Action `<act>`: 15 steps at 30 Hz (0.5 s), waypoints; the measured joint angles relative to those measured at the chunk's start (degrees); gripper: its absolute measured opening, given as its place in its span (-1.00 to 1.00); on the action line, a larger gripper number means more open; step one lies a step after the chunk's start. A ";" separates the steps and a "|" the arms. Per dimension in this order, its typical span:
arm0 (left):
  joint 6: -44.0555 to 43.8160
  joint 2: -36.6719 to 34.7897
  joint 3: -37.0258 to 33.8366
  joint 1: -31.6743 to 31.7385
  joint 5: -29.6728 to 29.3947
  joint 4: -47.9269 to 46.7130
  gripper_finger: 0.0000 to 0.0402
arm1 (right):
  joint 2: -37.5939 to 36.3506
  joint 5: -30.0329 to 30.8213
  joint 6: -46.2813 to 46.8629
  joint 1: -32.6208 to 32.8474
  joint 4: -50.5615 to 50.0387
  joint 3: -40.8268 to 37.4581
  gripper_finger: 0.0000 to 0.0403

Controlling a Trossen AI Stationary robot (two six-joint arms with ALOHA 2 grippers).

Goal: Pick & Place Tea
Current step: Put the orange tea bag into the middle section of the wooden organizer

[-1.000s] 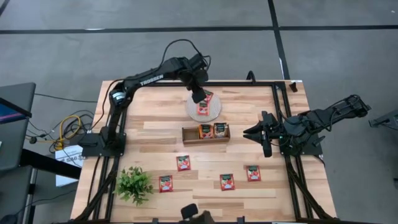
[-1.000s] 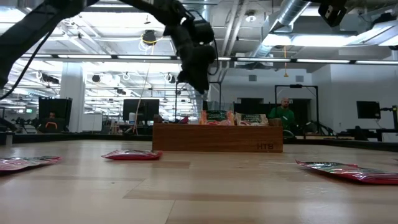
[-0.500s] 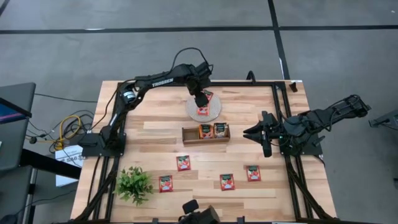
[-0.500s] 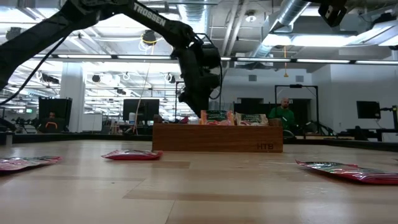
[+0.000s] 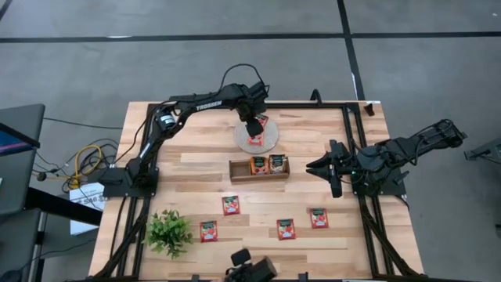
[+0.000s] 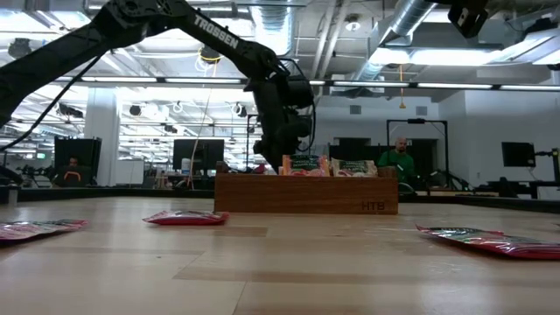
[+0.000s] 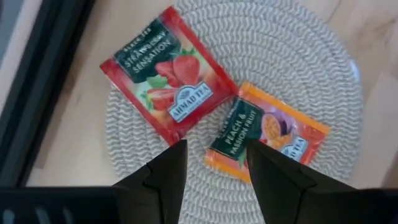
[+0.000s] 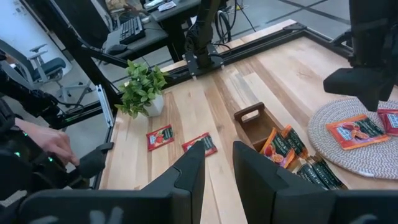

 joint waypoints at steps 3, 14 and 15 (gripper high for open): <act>-0.01 0.00 0.00 0.24 -0.53 -0.06 -0.21 | 0.00 0.02 0.00 0.00 0.01 0.00 -0.63; 0.28 2.67 -0.02 0.25 -0.45 -0.51 -0.21 | 0.02 0.07 0.02 0.00 0.02 0.00 -0.63; 0.29 2.67 -0.02 0.25 -0.46 -0.41 -0.21 | 0.00 0.09 0.02 0.00 0.02 0.00 -0.63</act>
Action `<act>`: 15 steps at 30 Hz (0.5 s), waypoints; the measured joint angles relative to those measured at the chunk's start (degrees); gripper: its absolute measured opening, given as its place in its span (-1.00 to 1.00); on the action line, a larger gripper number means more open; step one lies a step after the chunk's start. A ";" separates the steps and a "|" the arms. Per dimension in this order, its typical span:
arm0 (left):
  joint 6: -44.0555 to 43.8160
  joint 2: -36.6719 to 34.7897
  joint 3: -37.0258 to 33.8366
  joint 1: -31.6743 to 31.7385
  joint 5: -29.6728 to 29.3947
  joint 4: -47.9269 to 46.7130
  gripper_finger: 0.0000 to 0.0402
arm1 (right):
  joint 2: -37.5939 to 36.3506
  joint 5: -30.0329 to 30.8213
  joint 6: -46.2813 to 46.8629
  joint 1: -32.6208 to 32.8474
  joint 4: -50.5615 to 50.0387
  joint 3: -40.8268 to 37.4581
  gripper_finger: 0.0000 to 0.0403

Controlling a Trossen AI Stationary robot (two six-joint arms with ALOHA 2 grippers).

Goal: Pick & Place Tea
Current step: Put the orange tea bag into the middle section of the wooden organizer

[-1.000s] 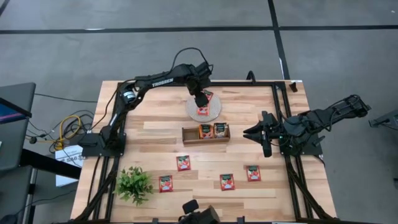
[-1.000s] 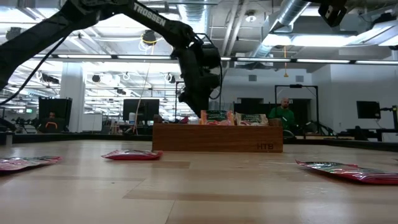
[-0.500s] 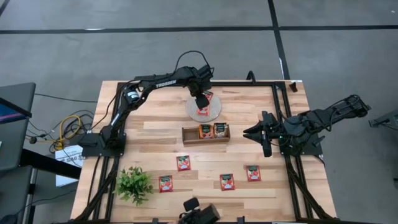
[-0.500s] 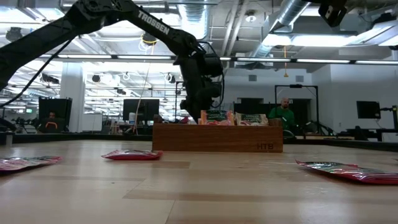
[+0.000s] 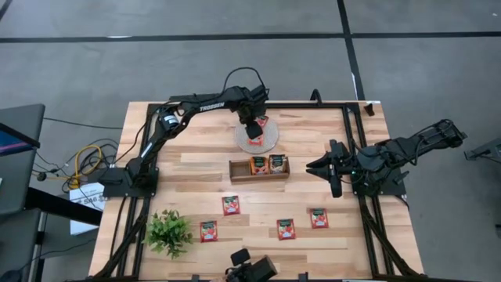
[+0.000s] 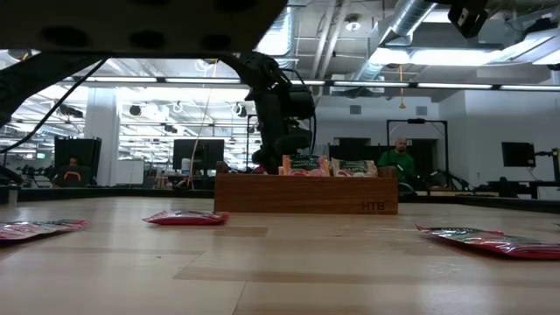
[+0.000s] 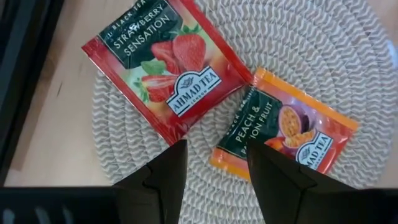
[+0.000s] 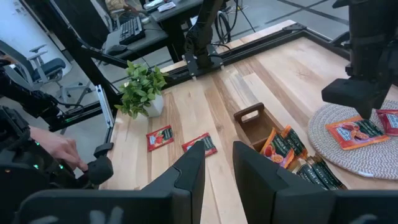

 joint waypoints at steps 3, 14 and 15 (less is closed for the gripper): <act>0.06 0.00 0.00 0.00 -0.04 0.57 -0.21 | 0.00 0.00 -0.02 0.00 -0.02 0.00 -0.63; 0.08 0.00 0.00 0.00 -0.10 1.27 -0.21 | 0.00 -0.02 -0.02 0.00 -0.02 0.00 -0.63; 0.08 0.01 0.00 0.00 -0.09 1.28 -0.21 | 0.00 -0.02 -0.02 0.00 -0.02 0.00 -0.63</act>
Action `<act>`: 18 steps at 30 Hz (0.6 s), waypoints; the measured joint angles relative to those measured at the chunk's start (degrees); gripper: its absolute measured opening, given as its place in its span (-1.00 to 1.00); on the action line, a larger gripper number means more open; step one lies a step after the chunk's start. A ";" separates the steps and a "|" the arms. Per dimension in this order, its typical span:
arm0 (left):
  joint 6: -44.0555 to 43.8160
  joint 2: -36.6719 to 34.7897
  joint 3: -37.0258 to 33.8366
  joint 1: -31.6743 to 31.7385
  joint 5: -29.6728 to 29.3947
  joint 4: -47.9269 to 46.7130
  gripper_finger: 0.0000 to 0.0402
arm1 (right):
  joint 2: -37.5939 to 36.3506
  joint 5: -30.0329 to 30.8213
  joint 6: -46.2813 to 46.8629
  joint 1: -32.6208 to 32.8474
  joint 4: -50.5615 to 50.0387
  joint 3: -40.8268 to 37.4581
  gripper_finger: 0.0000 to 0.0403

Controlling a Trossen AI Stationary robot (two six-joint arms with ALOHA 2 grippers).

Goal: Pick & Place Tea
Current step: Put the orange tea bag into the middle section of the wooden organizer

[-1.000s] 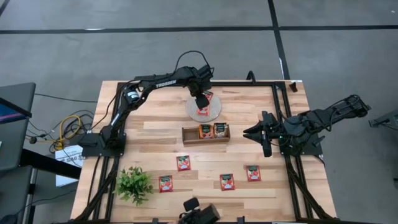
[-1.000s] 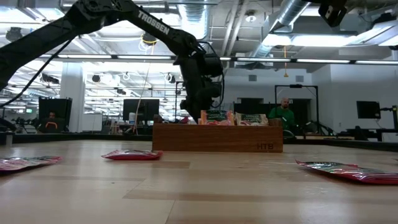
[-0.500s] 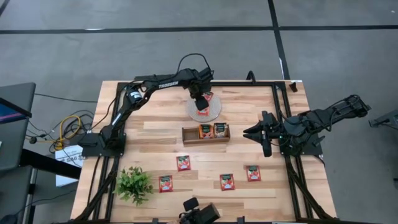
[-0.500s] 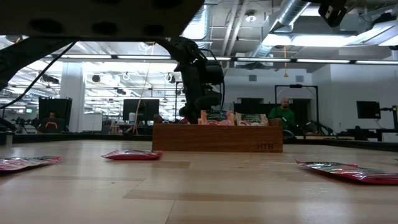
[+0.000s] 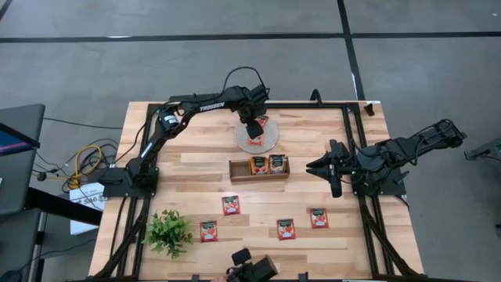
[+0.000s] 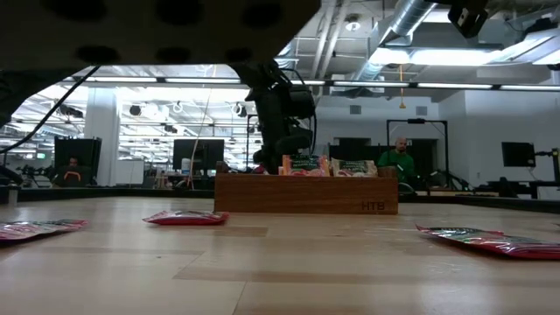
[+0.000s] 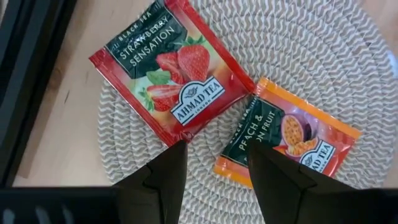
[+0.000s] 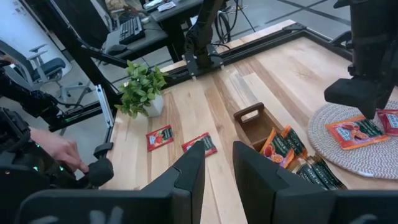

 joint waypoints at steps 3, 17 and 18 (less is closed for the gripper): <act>-0.07 0.89 0.04 0.00 0.05 -0.25 -0.21 | 0.00 0.00 0.00 0.00 0.00 0.00 -0.63; -0.55 1.87 0.17 -0.37 1.75 -3.87 -0.21 | 0.00 -0.04 -0.02 0.00 0.00 0.00 -0.63; -0.04 1.87 0.17 -0.54 1.55 -4.23 -0.21 | 0.00 -0.04 -0.02 0.00 0.00 0.00 -0.63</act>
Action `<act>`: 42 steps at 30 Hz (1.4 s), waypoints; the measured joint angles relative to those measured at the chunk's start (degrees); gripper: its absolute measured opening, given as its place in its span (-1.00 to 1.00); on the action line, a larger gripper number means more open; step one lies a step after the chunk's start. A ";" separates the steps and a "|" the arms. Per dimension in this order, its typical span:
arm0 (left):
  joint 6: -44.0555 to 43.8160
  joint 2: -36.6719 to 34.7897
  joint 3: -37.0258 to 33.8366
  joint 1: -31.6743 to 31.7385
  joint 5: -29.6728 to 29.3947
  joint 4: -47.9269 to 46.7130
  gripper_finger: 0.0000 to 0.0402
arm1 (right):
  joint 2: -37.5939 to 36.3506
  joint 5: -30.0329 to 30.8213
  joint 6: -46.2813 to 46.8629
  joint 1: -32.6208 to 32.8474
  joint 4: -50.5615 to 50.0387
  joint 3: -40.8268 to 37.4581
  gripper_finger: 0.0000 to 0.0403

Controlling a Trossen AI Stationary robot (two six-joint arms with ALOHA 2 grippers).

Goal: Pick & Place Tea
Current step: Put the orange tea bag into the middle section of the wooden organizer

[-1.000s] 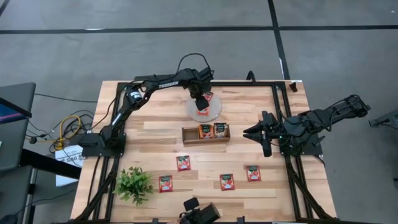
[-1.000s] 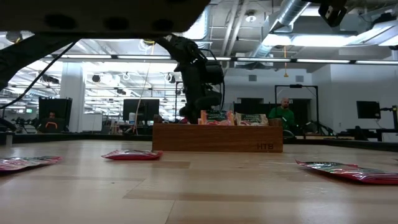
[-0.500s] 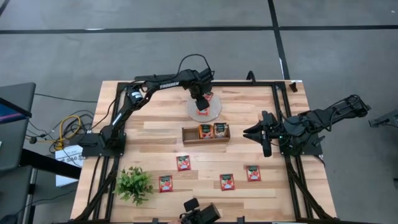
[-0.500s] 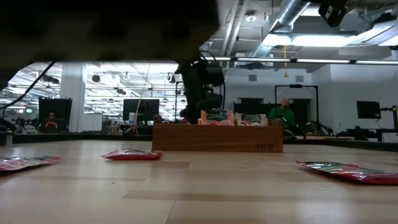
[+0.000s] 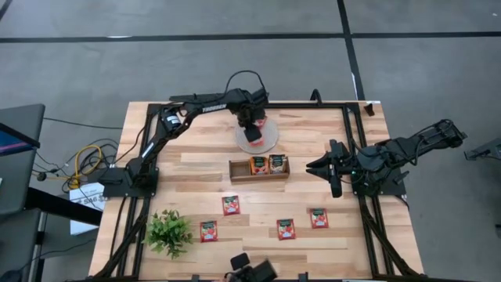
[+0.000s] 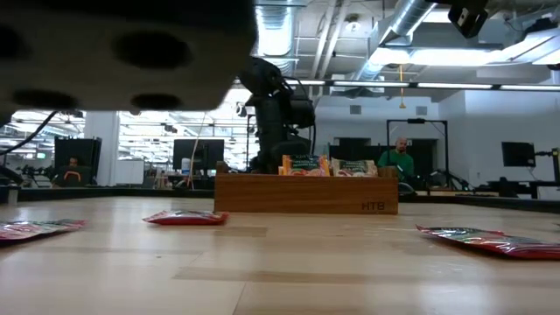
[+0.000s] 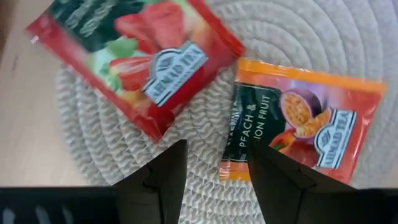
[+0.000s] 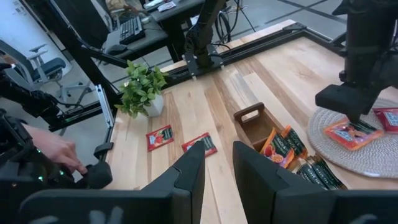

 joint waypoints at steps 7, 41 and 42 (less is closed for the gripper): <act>0.23 0.00 0.00 -0.45 -1.32 -0.27 -0.21 | 0.00 -0.03 0.02 0.00 0.05 0.00 -0.63; 0.28 -0.20 6.82 -0.73 2.15 -9.09 -1.00 | 0.00 -0.33 0.01 0.00 0.13 0.00 -0.63; 0.28 -0.20 6.82 -0.77 2.60 -9.59 -1.00 | 0.00 -0.33 0.00 0.00 0.13 0.00 -0.63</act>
